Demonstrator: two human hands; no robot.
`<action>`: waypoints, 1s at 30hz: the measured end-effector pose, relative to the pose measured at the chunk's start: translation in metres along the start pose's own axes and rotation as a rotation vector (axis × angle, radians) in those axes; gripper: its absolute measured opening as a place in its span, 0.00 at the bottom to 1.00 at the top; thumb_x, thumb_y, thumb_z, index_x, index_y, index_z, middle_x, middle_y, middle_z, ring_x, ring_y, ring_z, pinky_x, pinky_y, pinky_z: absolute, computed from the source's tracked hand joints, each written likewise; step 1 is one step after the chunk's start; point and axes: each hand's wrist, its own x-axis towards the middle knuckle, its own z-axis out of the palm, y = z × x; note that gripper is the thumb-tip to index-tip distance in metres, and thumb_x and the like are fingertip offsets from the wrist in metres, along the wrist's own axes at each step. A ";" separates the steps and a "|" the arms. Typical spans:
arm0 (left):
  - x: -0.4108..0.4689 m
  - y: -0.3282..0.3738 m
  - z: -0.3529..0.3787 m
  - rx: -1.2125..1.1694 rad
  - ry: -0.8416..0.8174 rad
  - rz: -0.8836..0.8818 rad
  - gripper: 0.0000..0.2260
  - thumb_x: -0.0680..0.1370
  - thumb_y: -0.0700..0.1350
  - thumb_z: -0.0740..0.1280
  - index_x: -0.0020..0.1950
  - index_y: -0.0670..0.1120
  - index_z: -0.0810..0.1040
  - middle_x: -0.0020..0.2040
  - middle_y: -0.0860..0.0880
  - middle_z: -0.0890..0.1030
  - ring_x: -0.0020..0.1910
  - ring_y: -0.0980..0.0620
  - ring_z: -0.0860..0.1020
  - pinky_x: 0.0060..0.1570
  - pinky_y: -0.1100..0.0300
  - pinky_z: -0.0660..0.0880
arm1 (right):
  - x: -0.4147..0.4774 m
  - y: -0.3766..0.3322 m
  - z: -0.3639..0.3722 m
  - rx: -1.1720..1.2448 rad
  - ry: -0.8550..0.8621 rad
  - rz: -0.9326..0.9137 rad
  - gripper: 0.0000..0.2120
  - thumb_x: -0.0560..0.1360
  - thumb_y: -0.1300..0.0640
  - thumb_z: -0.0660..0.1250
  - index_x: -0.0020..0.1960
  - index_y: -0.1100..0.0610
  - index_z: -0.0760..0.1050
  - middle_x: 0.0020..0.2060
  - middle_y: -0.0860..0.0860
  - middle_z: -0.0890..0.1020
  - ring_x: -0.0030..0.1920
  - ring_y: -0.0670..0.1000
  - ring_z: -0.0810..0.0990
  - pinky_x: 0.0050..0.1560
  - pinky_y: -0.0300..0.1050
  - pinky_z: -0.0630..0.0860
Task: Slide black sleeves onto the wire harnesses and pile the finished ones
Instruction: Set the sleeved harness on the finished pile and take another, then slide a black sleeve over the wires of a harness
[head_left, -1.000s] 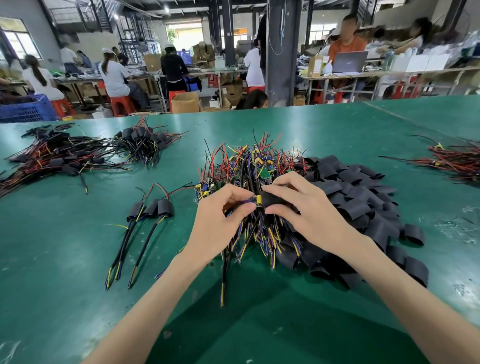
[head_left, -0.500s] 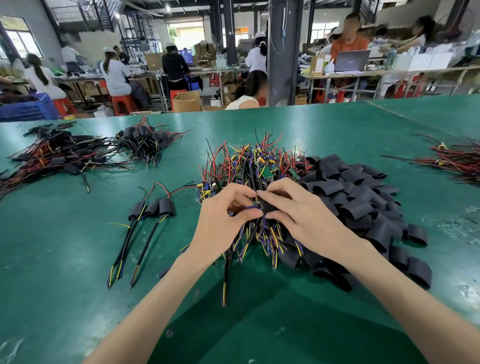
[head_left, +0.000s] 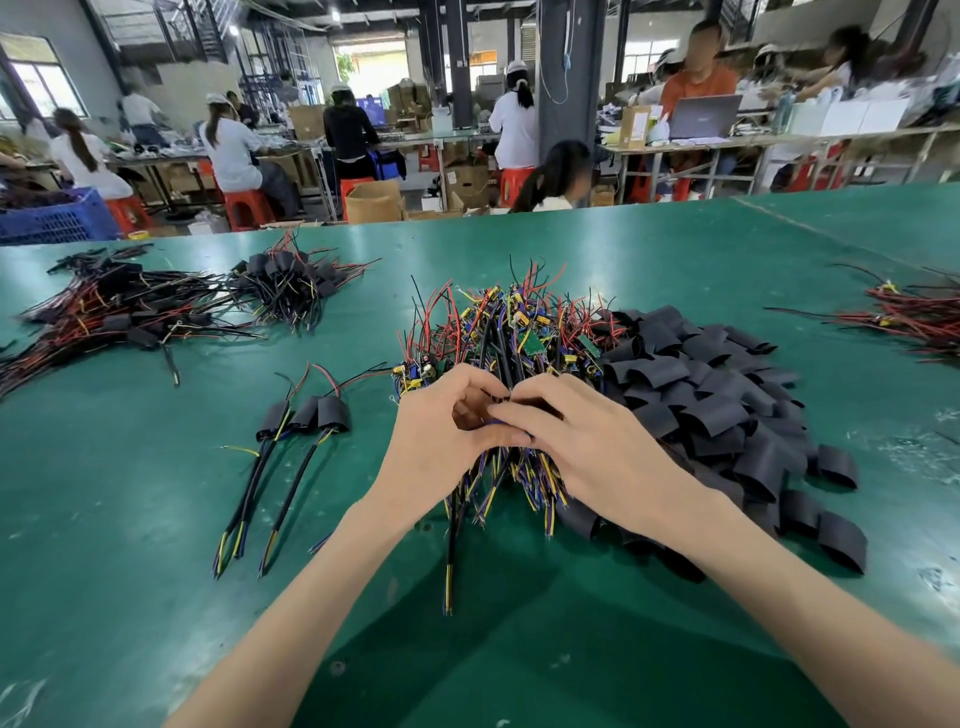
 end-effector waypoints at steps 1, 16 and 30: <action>0.000 0.000 0.000 -0.010 -0.005 0.001 0.16 0.63 0.39 0.79 0.42 0.53 0.77 0.32 0.53 0.80 0.30 0.58 0.73 0.34 0.68 0.71 | 0.000 -0.002 0.001 -0.027 -0.018 0.002 0.29 0.65 0.72 0.71 0.64 0.58 0.74 0.54 0.54 0.77 0.48 0.57 0.76 0.44 0.52 0.78; 0.003 -0.004 -0.009 -0.032 -0.081 0.000 0.15 0.68 0.36 0.75 0.43 0.57 0.78 0.36 0.57 0.81 0.38 0.58 0.77 0.44 0.64 0.74 | -0.001 -0.003 0.000 0.082 -0.007 0.070 0.29 0.67 0.73 0.68 0.66 0.58 0.70 0.54 0.54 0.73 0.47 0.56 0.77 0.41 0.53 0.78; 0.011 0.005 -0.037 -0.097 0.215 0.140 0.13 0.67 0.43 0.74 0.42 0.62 0.80 0.34 0.59 0.80 0.33 0.60 0.76 0.39 0.66 0.72 | 0.005 0.014 -0.028 0.082 0.361 0.174 0.16 0.78 0.56 0.58 0.62 0.63 0.73 0.54 0.57 0.75 0.50 0.56 0.77 0.53 0.50 0.74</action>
